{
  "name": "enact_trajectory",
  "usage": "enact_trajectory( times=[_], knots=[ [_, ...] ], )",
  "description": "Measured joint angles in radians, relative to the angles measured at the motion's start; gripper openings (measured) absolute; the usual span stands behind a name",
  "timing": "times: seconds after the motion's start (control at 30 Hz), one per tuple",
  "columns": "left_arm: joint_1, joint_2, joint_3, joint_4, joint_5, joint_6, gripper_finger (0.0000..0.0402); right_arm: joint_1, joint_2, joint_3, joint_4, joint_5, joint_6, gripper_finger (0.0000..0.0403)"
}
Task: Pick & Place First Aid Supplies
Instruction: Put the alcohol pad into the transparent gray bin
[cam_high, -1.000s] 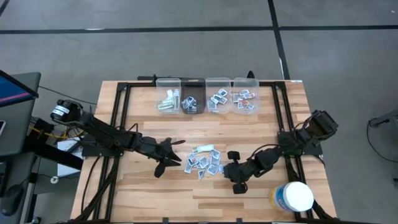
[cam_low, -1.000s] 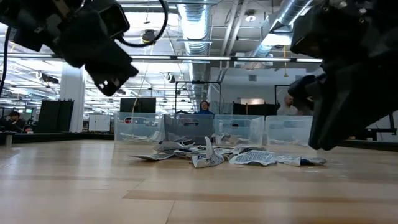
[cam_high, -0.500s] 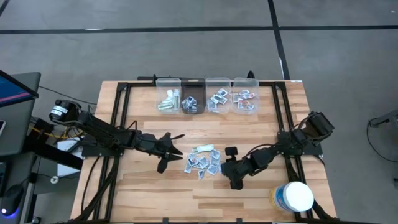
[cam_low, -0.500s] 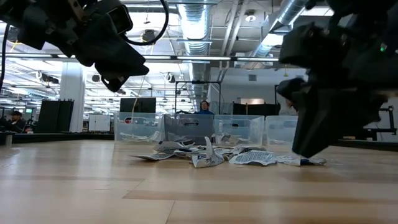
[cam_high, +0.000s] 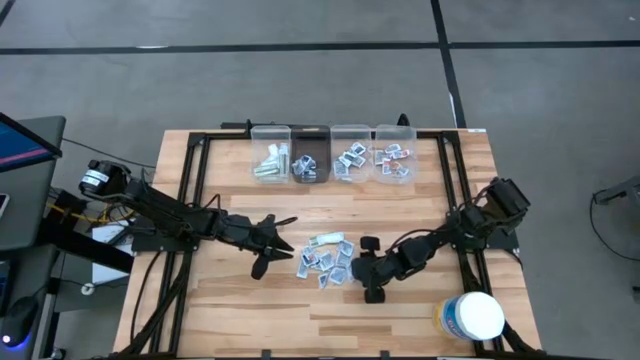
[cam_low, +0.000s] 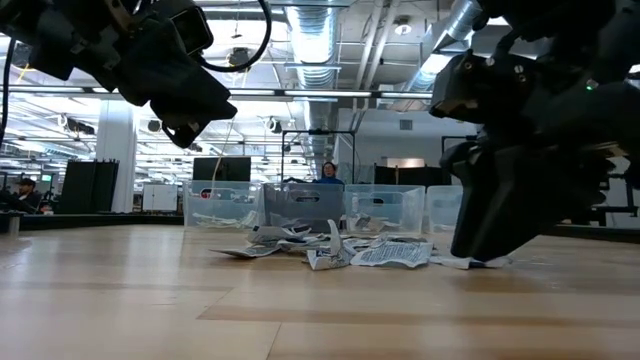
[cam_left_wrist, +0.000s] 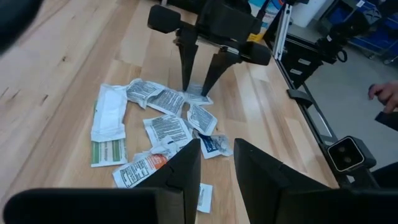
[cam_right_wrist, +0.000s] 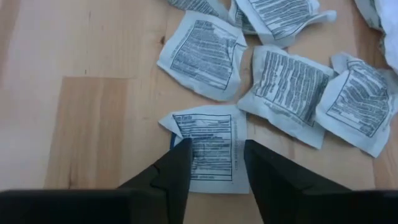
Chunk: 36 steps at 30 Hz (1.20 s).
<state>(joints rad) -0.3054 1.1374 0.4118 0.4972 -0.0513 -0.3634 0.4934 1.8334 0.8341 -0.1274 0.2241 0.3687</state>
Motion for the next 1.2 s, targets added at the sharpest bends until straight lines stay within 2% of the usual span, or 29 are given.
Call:
enact_trajectory(
  times=[0.13, 0.33, 0.57, 0.8, 0.93, 1.03, 1.1, 1.2],
  knots=[
    [-0.001, 0.0, 0.0, 0.0, 0.001, 0.0, 0.0097, 0.001, -0.001, 0.0, -0.026, -0.012, 0.022, 0.0107],
    [-0.001, 0.0, 0.0, 0.0, 0.011, 0.0, 0.0097, 0.0, -0.011, 0.001, -0.038, -0.034, 0.065, 0.0011],
    [-0.001, 0.0, 0.0, 0.0, 0.011, 0.009, 0.0097, -0.046, -0.126, 0.008, -0.083, -0.097, 0.01, 0.0004],
    [-0.001, 0.001, 0.0, 0.031, 0.011, 0.075, 0.0097, -0.157, -0.33, 0.024, -0.037, -0.139, -0.08, 0.0002],
    [-0.001, 0.001, -0.001, 0.083, 0.011, 0.158, 0.0097, -0.238, -0.447, 0.026, 0.093, -0.185, -0.115, 0.0002],
    [-0.001, 0.001, -0.001, 0.147, 0.007, 0.269, 0.0097, -0.31, -0.507, 0.026, 0.22, -0.263, -0.109, 0.0002],
    [-0.001, 0.001, -0.001, 0.199, -0.003, 0.363, 0.0097, -0.359, -0.538, 0.026, 0.332, -0.337, -0.064, 0.0002],
    [0.007, 0.001, -0.001, 0.287, -0.005, 0.525, 0.0097, -0.433, -0.559, 0.028, 0.499, -0.452, 0.095, 0.0001]
  ],
)
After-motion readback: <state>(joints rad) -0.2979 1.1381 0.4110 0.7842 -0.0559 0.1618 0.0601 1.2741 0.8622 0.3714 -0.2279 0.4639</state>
